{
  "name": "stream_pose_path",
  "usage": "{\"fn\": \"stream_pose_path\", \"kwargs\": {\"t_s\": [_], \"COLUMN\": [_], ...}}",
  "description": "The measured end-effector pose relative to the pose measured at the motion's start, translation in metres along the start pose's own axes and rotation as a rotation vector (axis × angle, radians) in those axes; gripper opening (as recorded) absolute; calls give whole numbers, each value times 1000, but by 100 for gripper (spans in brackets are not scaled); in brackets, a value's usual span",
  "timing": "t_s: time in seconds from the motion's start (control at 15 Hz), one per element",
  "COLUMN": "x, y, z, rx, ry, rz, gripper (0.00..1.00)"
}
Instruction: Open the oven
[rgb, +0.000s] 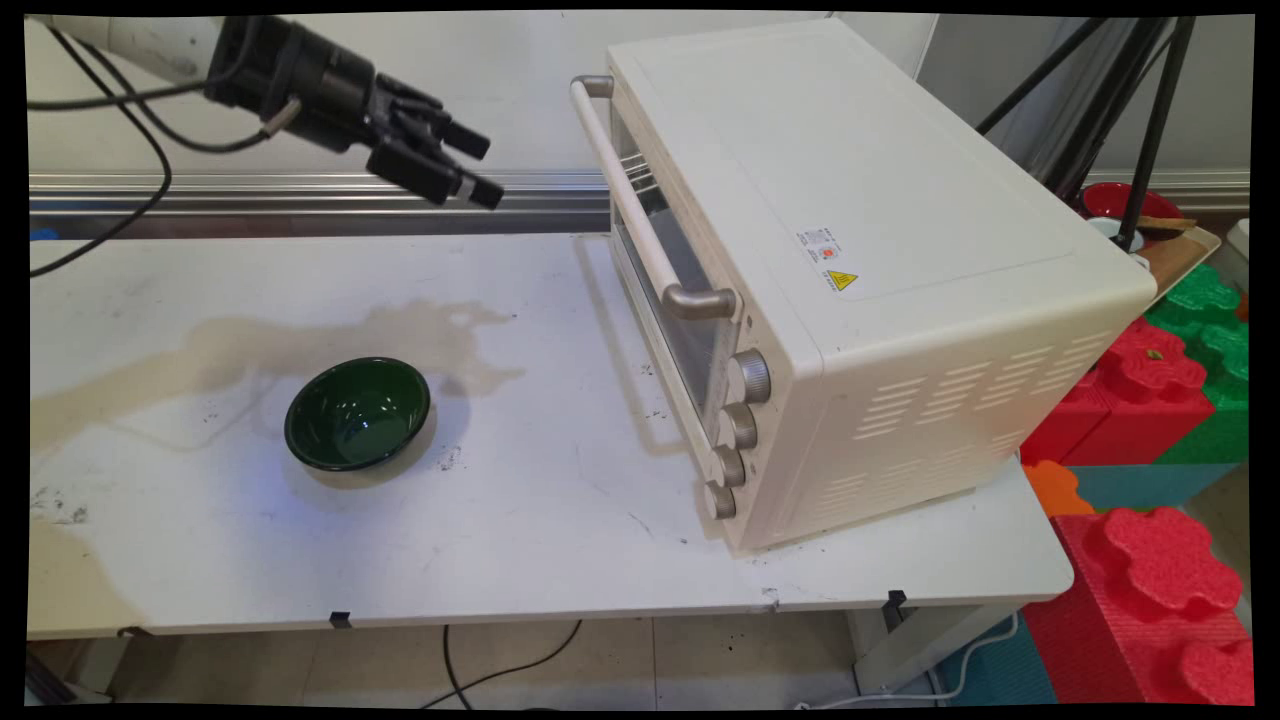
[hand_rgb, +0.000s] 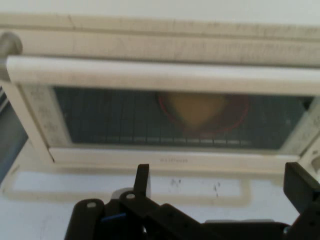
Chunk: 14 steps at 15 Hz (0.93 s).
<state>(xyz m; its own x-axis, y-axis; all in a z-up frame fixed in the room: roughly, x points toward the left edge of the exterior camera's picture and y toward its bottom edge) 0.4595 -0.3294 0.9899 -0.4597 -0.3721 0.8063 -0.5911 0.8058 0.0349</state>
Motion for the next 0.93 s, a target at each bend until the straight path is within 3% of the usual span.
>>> {"fn": "stream_pose_path", "kwargs": {"t_s": [0.4,0.93], "x": [29,53], "y": [5,17], "z": [4,34], "rx": [-26,-58], "ry": [53,68], "rz": [-6,27], "gripper": [100,100]}}
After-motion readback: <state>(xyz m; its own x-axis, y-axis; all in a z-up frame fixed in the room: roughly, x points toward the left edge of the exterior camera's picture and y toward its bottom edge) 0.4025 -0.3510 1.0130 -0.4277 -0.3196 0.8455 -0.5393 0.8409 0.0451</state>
